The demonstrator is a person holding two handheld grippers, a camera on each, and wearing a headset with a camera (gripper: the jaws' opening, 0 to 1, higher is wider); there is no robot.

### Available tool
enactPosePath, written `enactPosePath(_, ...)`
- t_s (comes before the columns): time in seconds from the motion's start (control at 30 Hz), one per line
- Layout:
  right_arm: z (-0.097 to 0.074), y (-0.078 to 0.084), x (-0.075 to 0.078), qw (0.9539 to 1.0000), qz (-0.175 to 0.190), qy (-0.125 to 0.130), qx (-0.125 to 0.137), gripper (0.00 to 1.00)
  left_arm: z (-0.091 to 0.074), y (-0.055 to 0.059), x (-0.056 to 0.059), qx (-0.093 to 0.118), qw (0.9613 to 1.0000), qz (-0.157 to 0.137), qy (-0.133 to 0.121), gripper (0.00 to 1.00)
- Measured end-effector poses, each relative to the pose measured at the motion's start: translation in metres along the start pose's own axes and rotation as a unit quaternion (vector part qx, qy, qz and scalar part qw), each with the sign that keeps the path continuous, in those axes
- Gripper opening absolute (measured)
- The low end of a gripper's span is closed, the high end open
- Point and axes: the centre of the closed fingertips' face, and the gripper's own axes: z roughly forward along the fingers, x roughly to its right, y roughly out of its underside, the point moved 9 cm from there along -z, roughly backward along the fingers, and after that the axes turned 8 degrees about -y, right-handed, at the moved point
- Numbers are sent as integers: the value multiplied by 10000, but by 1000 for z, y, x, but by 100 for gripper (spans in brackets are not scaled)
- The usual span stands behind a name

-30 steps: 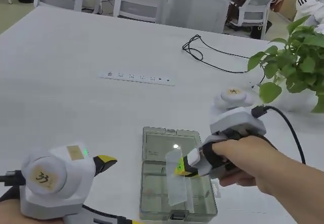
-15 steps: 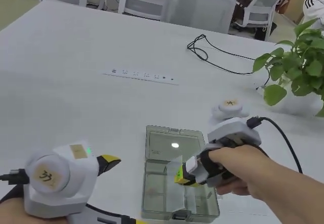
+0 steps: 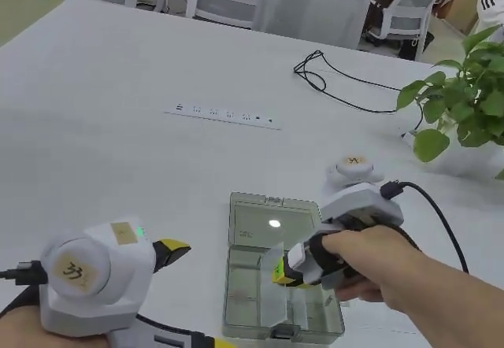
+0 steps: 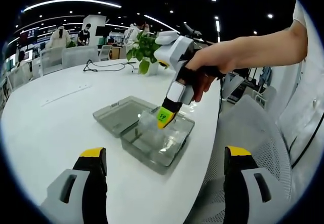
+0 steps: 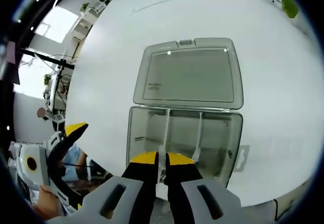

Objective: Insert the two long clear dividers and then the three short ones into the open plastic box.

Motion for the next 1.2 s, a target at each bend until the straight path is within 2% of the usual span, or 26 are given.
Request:
enactPosePath(0.37,3,-1,-10,9980,-537,336,-82,7,0,1,0,6,10000,-33,-1,98)
enactPosePath(0.7,6,-2,-16,9929,-1014,596,-173,7,0,1,0,4,10000,-24,-20,98)
enactPosePath(1.0,14,-1,-18,9912,-1190,550,-157,8,0,1,1,1,10000,-19,-28,98)
enactPosePath(1.2,24,2,-13,9907,-1254,513,-136,9,0,2,0,-16,10000,-27,-55,99)
